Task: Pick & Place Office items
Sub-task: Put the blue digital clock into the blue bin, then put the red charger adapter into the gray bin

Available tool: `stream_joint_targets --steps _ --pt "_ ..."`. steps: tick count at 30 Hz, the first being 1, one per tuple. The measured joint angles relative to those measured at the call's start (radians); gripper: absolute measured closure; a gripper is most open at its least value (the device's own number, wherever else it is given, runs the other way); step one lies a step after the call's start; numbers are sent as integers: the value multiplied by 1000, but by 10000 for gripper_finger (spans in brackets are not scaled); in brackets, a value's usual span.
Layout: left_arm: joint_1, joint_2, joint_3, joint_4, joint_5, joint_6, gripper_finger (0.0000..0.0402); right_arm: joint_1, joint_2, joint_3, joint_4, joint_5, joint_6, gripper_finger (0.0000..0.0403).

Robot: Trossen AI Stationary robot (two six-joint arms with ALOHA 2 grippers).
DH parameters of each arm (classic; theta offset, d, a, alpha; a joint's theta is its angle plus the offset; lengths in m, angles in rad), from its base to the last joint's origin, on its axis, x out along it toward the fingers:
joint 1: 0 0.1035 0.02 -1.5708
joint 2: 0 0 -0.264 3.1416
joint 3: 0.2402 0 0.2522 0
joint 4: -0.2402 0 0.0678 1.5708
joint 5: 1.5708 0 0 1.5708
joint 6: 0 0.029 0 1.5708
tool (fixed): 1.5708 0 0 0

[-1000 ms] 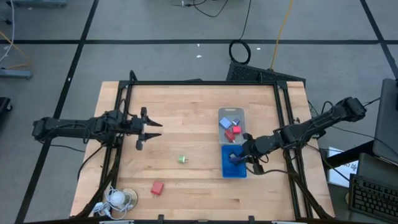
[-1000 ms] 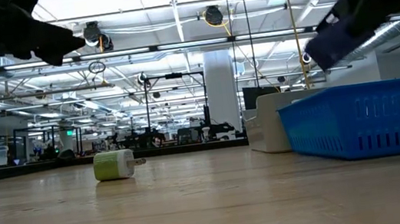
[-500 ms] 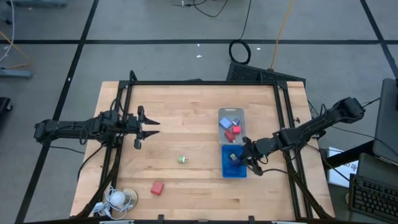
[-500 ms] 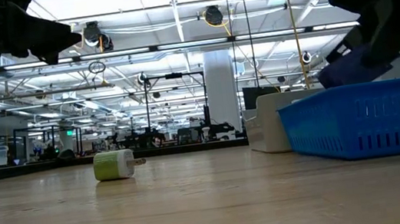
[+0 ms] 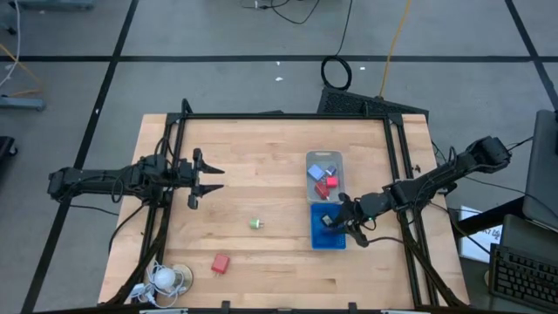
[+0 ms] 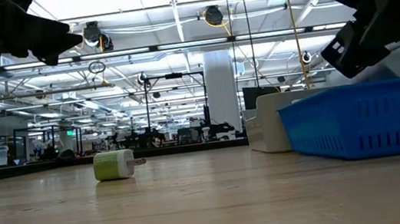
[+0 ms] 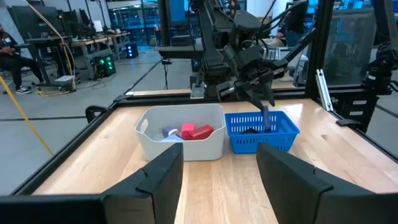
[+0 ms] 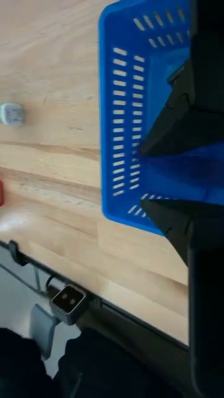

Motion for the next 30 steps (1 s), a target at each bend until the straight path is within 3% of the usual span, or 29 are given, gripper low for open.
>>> stream_joint_targets --steps 9,30 --pt "0 0 0 32 0 -131 187 -14 0 0 77 4 -66 254" --pt "0 43 0 45 1 -214 188 -135 0 0 497 5 -376 257"
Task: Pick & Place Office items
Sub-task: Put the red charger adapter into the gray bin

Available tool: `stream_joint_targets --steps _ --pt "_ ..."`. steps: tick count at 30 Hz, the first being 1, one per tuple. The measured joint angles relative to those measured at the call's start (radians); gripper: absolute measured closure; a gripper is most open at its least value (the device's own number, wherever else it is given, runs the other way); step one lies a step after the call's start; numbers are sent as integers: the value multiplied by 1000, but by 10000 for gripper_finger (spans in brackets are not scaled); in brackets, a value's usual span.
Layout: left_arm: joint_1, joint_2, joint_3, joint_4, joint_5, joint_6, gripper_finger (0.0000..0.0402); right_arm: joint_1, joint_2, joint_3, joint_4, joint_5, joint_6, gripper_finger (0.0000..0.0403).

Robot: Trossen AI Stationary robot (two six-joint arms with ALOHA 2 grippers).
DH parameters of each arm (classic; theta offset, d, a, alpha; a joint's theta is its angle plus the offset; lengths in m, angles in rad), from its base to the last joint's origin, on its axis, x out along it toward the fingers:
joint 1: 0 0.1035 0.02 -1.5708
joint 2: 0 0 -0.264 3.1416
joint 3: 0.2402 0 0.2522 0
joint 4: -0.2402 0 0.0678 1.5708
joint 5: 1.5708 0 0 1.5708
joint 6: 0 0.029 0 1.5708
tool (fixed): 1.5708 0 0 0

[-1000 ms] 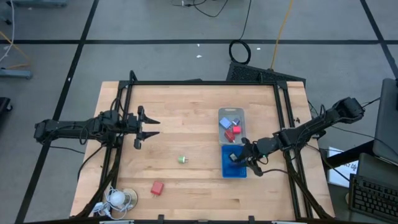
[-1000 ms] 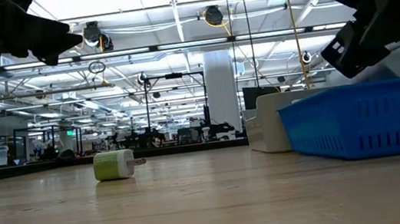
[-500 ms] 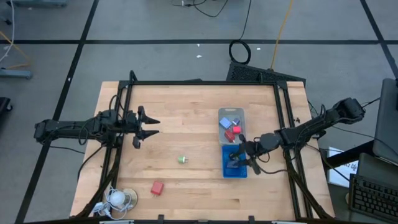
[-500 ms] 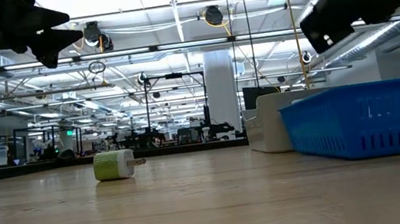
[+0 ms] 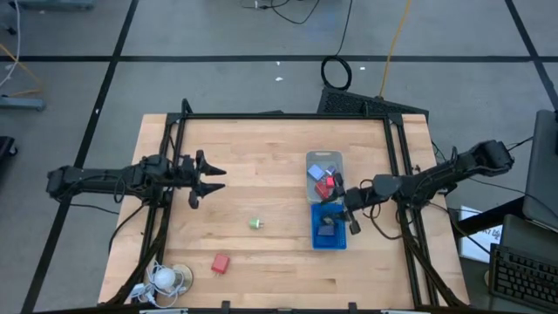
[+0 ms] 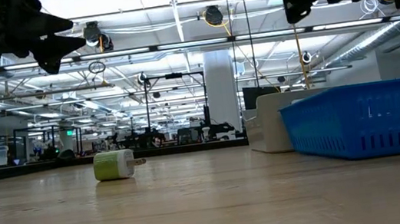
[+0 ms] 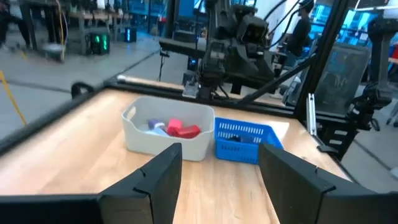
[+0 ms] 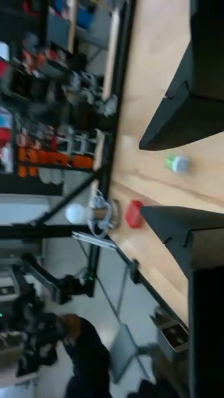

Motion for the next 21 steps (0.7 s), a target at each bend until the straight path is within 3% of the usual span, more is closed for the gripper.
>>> stream_joint_targets --steps 4,10,13,16,21 --pt "0 33 0 23 6 -136 188 -49 0 0 52 12 38 258" --pt "0 61 0 54 -48 -101 188 -96 0 0 39 54 111 245" --pt "-8 83 4 48 11 -160 188 -96 0 0 30 53 111 232" --pt "-54 134 39 4 74 -186 188 -96 0 0 25 50 100 218" --pt "-191 281 179 -184 -35 -291 188 -97 0 0 31 50 33 202"
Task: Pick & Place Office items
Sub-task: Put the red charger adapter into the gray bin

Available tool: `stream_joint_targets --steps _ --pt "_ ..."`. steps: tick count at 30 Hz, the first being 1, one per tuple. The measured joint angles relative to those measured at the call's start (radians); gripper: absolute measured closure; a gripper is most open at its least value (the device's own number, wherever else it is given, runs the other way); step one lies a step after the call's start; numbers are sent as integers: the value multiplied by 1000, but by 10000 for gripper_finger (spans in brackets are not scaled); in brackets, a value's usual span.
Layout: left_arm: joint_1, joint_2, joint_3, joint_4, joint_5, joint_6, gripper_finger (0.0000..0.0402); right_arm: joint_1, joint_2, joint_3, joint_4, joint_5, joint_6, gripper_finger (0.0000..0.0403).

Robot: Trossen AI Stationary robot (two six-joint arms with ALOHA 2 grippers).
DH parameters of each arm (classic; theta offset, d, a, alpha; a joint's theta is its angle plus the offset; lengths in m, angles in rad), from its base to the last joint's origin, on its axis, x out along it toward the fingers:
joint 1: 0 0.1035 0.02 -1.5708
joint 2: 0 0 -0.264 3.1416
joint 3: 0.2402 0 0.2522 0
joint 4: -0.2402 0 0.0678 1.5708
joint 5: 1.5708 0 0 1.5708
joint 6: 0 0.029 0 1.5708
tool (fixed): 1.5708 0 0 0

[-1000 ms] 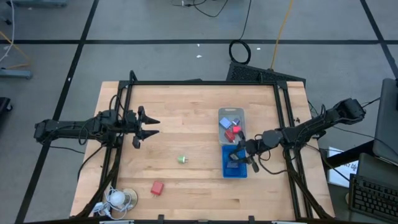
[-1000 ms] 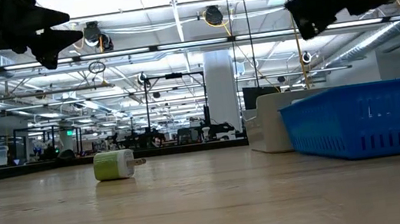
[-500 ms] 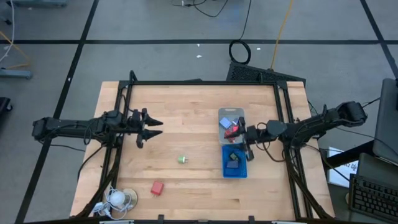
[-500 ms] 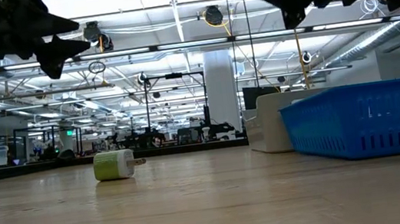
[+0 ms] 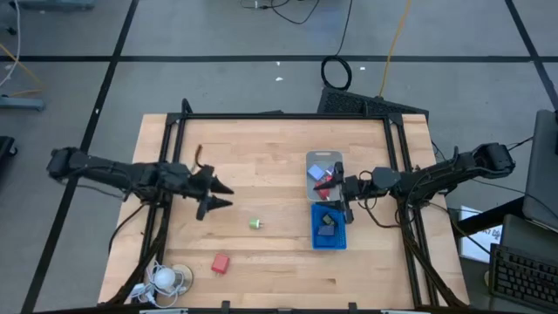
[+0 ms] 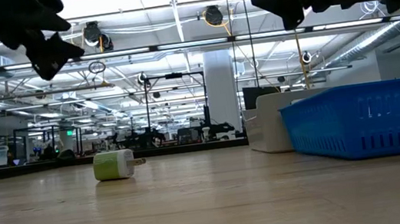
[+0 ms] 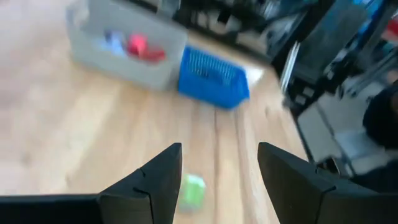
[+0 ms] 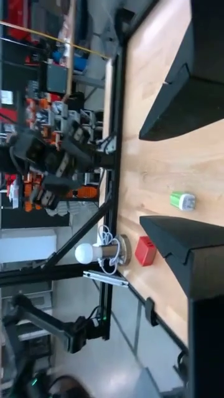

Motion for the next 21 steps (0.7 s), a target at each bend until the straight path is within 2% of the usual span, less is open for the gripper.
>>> stream_joint_targets --steps 7,11,17,21 --pt "-189 280 293 -400 -44 -119 188 -31 0 0 87 3 -105 192" --pt "-270 421 416 -512 -36 -208 188 -59 -7 0 195 3 -163 193" --pt "-340 649 606 -695 126 -450 188 -97 -68 0 288 3 -216 194" --pt "-373 781 702 -790 209 -626 188 -100 -114 0 233 3 -204 194"
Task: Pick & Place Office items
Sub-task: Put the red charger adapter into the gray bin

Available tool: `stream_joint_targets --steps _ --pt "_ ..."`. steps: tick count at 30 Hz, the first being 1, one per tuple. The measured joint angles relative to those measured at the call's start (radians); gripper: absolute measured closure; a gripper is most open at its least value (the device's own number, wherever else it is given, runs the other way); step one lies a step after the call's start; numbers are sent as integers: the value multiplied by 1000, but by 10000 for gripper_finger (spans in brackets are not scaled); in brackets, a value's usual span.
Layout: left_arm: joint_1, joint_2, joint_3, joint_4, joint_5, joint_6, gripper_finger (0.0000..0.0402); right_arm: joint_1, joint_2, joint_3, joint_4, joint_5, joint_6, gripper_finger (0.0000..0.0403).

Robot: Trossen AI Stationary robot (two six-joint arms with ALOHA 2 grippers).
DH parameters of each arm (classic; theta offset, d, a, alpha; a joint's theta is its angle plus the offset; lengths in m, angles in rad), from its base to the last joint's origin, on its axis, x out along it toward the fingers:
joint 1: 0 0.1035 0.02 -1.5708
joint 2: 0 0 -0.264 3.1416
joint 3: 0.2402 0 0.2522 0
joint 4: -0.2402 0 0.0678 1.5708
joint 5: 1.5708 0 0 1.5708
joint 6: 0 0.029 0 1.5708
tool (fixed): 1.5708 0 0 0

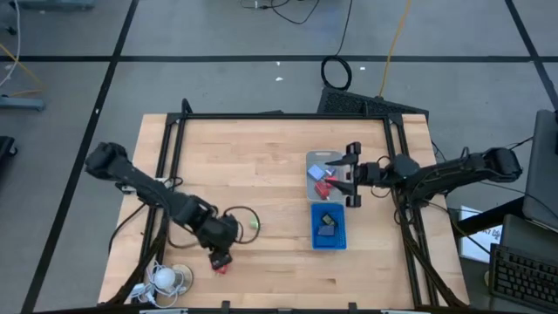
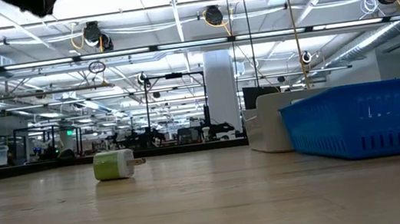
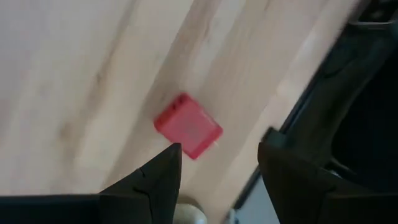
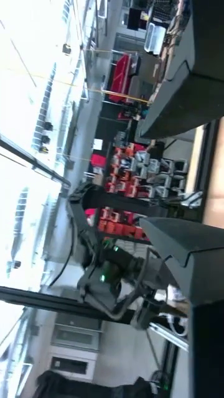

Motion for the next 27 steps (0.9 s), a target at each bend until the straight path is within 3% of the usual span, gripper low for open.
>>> stream_joint_targets --steps 5,8,12,18,23,27 --pt "-14 130 29 99 -25 -182 188 0 -29 0 -56 0 -11 193" --pt "-16 205 28 186 89 -192 188 0 -34 0 -64 0 -42 193" --pt "6 205 29 197 179 -133 188 0 -34 0 -64 0 -89 193" --pt "-93 203 28 202 176 11 188 0 -34 0 -55 0 -131 197" --pt "-204 219 28 125 82 112 188 -10 -34 0 -54 -4 -160 198" --pt "-246 236 28 30 -74 128 188 -27 -34 0 -54 -4 -161 201"
